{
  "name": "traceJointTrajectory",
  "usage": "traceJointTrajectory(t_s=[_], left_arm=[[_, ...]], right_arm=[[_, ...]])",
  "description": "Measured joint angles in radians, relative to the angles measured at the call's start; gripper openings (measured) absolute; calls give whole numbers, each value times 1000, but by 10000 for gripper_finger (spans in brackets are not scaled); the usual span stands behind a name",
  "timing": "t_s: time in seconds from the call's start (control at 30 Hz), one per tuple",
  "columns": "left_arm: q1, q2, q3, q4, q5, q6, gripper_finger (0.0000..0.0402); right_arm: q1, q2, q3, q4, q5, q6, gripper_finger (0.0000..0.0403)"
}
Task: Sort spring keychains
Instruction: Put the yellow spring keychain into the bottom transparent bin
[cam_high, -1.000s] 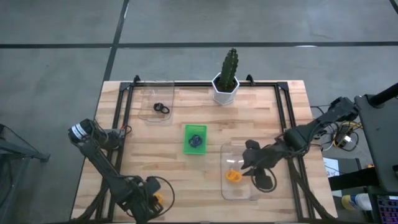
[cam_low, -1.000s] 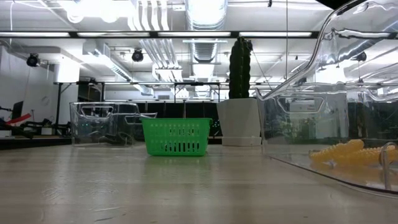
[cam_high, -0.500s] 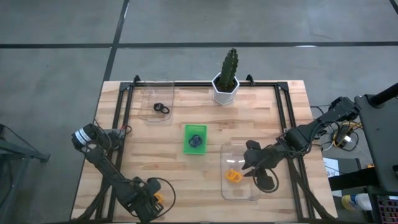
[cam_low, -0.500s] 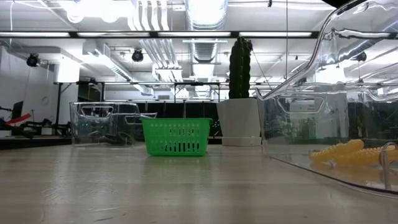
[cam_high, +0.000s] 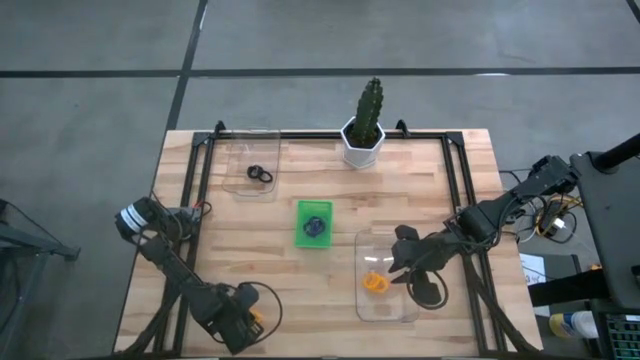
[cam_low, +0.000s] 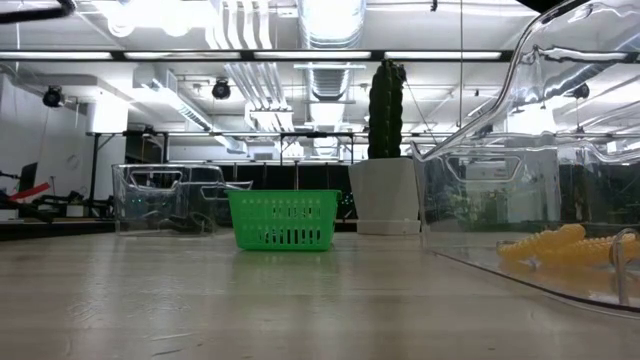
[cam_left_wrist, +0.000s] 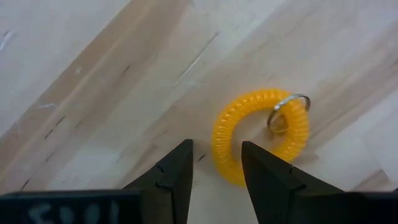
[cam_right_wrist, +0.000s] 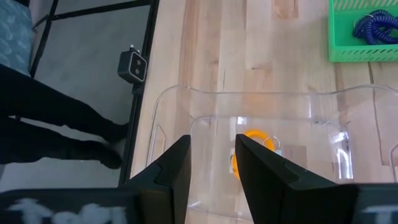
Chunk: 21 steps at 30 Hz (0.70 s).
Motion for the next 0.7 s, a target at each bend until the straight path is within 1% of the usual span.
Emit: traceJointTrajectory(t_s=[0.2, 0.3, 0.4, 0.57, 0.6, 0.7], left_arm=[[26, 35, -7, -21, 46, -20, 135], [40, 66, -7, -34, 67, -22, 127], [55, 100, -8, -44, 96, -22, 99], [68, 146, -7, -56, 107, -13, 22], [70, 152, -6, -57, 108, -14, 15], [73, 156, -5, -59, 109, -13, 13]], right_arm=[[0, 0, 0, 2, 1, 0, 125], [0, 0, 0, 3, 3, 0, 123], [0, 0, 0, 4, 3, 0, 118], [0, 1, 0, 3, 43, 2, 110], [0, 1, 0, 3, 52, 2, 108], [0, 1, 0, 2, 56, 1, 104]])
